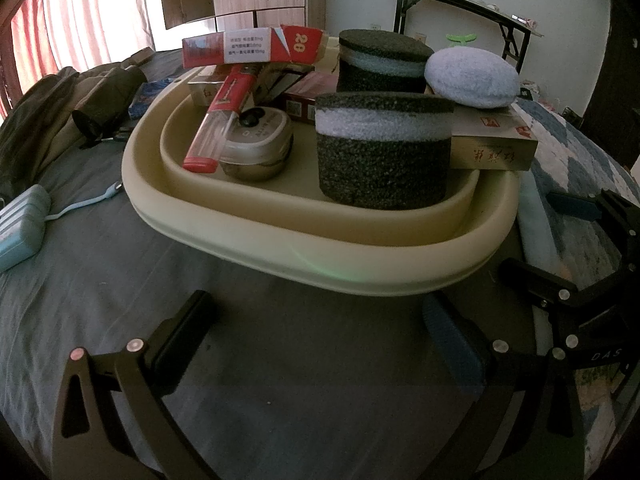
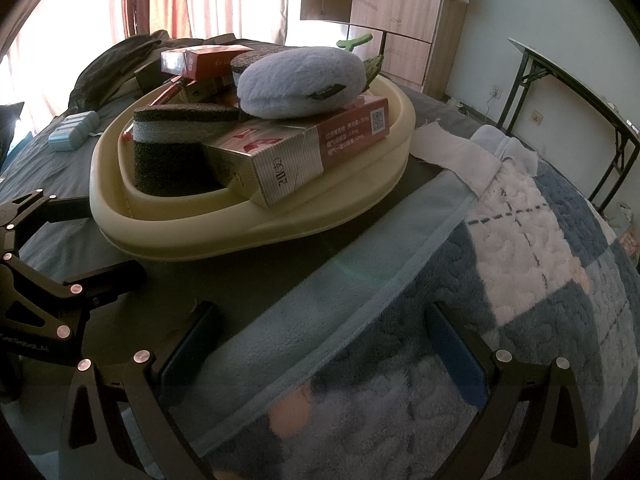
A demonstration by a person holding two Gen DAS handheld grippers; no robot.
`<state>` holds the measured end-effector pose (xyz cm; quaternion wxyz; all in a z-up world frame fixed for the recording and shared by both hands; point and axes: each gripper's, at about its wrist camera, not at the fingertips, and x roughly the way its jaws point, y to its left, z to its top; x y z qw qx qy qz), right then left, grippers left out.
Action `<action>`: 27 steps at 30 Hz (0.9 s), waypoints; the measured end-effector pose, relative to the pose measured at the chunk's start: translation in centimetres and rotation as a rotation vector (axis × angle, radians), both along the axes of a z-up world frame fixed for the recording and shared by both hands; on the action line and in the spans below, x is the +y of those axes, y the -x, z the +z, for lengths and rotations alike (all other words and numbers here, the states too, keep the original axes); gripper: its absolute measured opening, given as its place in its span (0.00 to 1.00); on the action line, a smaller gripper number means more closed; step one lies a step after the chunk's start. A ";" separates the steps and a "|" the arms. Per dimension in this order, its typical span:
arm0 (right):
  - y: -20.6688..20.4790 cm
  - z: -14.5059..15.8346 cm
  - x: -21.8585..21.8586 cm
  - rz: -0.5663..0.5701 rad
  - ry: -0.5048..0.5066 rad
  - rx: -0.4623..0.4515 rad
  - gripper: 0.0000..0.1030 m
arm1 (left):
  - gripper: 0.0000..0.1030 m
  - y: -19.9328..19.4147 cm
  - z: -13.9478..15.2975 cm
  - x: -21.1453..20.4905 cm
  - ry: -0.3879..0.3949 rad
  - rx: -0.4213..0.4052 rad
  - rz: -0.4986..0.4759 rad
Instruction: Organize rigid objects
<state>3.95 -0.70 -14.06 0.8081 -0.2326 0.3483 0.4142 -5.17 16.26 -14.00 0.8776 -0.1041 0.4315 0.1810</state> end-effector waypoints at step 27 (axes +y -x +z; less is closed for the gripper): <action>0.0 0.0 0.0 0.000 0.000 0.000 1.00 | 1.00 0.1 0.5 -0.7 -0.004 0.002 0.000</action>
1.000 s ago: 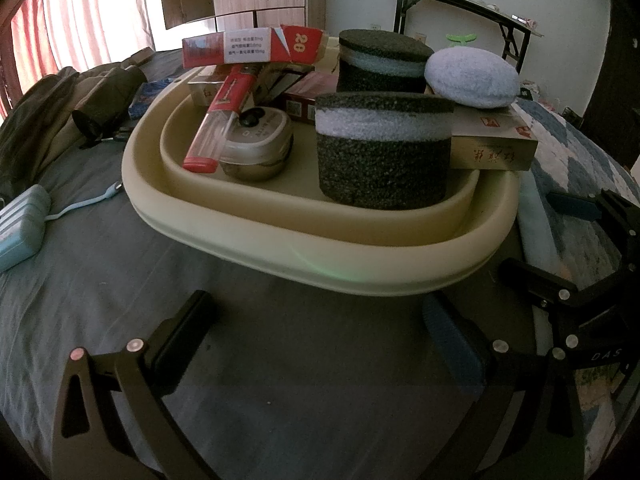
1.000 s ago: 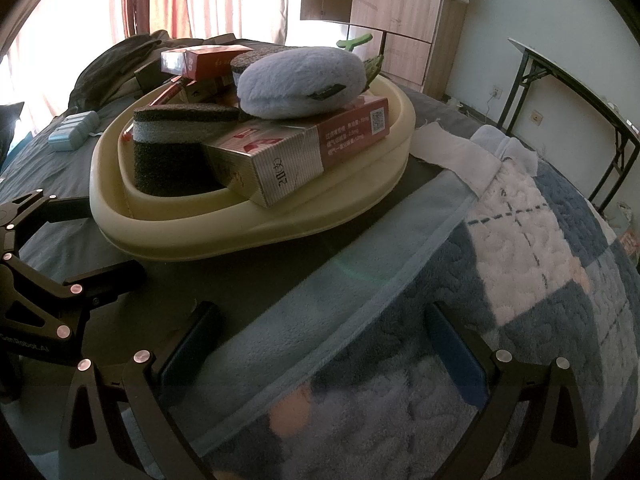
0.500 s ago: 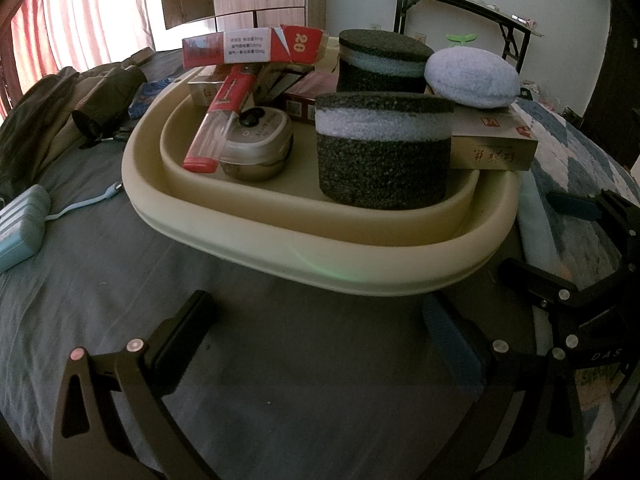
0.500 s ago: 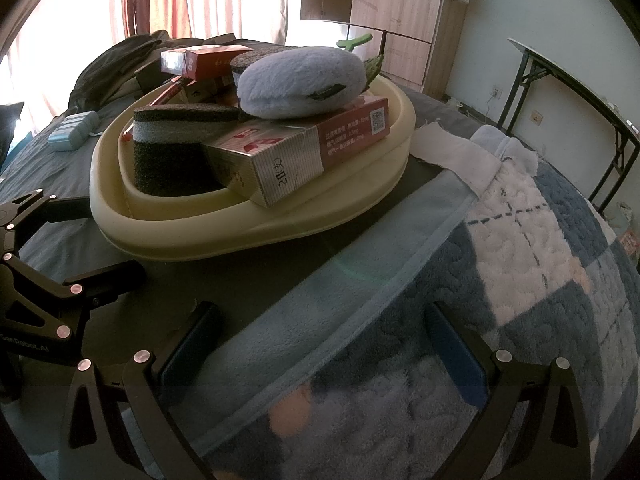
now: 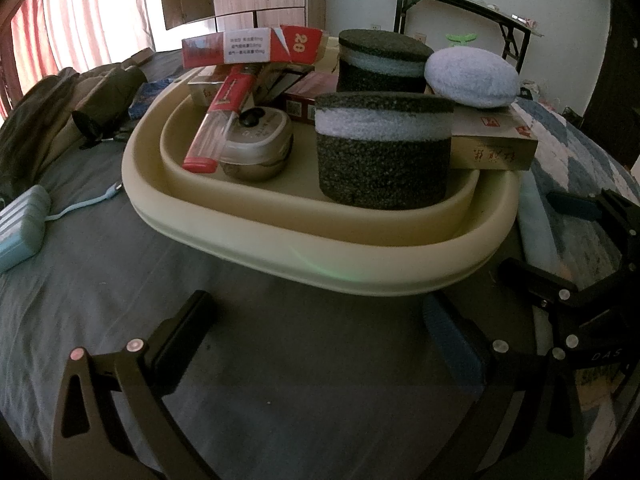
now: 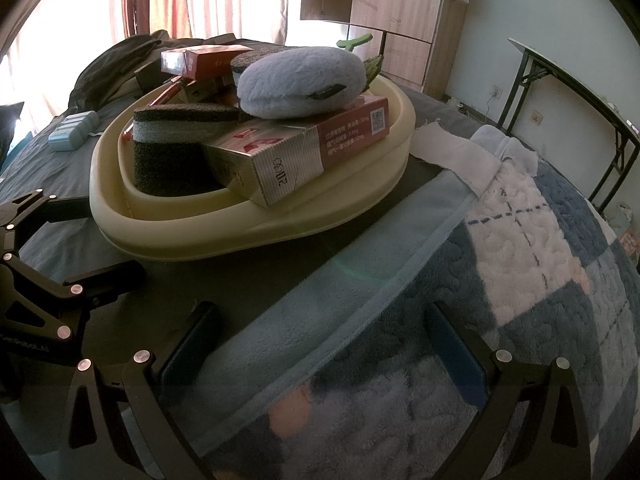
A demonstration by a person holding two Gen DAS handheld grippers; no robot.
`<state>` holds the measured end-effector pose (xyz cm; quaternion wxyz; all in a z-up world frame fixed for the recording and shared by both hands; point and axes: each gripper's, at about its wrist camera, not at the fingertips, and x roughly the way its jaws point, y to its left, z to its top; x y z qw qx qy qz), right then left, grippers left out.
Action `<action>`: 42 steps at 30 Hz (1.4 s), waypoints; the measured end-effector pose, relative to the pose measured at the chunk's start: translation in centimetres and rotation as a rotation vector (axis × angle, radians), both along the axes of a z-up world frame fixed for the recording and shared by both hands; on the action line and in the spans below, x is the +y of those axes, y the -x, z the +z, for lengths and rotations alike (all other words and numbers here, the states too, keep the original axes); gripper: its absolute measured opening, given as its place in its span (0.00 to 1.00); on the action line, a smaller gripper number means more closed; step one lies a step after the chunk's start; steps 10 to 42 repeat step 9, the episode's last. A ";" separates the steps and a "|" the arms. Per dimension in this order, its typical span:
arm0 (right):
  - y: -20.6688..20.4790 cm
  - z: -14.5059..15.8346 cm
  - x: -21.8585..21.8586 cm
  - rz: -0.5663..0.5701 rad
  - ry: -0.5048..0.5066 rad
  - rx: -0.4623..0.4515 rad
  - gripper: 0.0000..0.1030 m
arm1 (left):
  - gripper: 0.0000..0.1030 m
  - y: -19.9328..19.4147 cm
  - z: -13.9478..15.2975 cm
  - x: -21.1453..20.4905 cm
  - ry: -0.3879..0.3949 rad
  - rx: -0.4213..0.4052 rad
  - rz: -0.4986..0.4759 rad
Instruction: Organize rigid objects
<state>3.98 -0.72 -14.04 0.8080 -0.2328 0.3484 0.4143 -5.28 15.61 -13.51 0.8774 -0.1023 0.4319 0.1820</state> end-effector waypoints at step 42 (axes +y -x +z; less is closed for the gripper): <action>-0.1 0.0 0.0 0.000 0.000 0.000 1.00 | 1.00 0.4 -0.3 0.4 0.005 -0.006 -0.001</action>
